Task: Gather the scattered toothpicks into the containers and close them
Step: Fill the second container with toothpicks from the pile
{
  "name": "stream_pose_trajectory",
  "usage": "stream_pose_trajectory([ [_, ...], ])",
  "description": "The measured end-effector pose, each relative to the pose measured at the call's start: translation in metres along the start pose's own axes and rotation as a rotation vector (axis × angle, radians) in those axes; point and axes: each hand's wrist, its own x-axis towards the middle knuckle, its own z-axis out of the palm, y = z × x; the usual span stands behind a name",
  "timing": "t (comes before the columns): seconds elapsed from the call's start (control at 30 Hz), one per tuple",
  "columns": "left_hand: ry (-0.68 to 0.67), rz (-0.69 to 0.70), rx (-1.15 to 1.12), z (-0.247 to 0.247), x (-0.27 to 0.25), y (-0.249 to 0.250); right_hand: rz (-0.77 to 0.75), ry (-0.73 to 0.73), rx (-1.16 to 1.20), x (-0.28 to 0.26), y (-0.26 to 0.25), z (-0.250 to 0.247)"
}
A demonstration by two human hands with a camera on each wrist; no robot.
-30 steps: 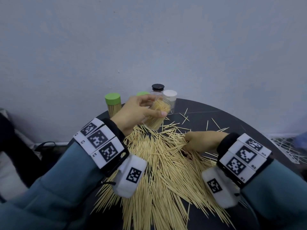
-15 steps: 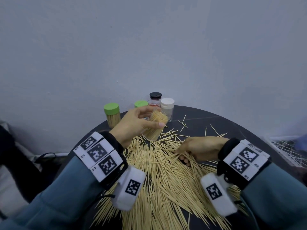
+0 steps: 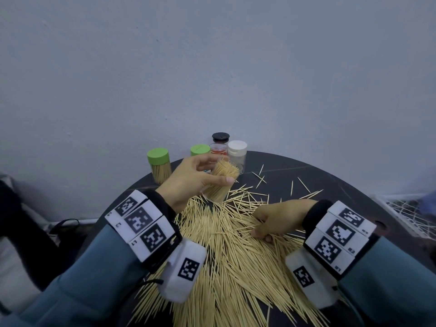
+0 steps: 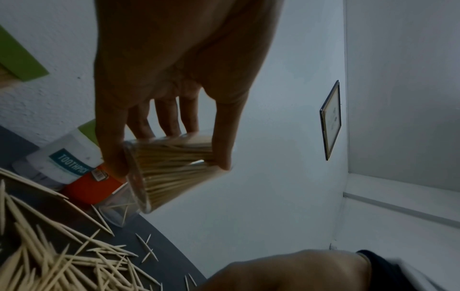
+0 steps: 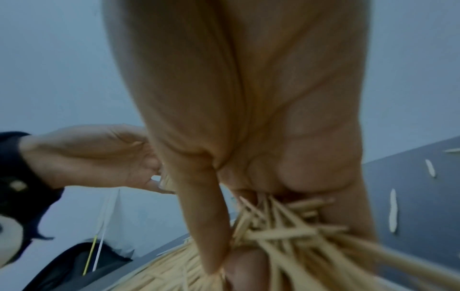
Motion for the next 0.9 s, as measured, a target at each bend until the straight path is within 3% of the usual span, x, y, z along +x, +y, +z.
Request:
stream_pose_trajectory([
  [0.23, -0.017, -0.010, 0.005, 0.002, 0.000, 0.001, -0.036, 0.007, -0.117, -0.001, -0.004, 0.001],
  [0.4, -0.029, -0.013, 0.010, 0.002, -0.001, 0.001, -0.078, -0.027, 0.083, -0.003, -0.004, -0.001],
  [0.7, -0.041, 0.005, -0.016, 0.004, -0.001, 0.003, -0.064, 0.066, 0.367, 0.001, 0.006, 0.002],
  [0.9, -0.024, -0.028, -0.014, 0.004, -0.001, 0.001, -0.138, 0.080, 0.679, 0.011, 0.012, 0.001],
])
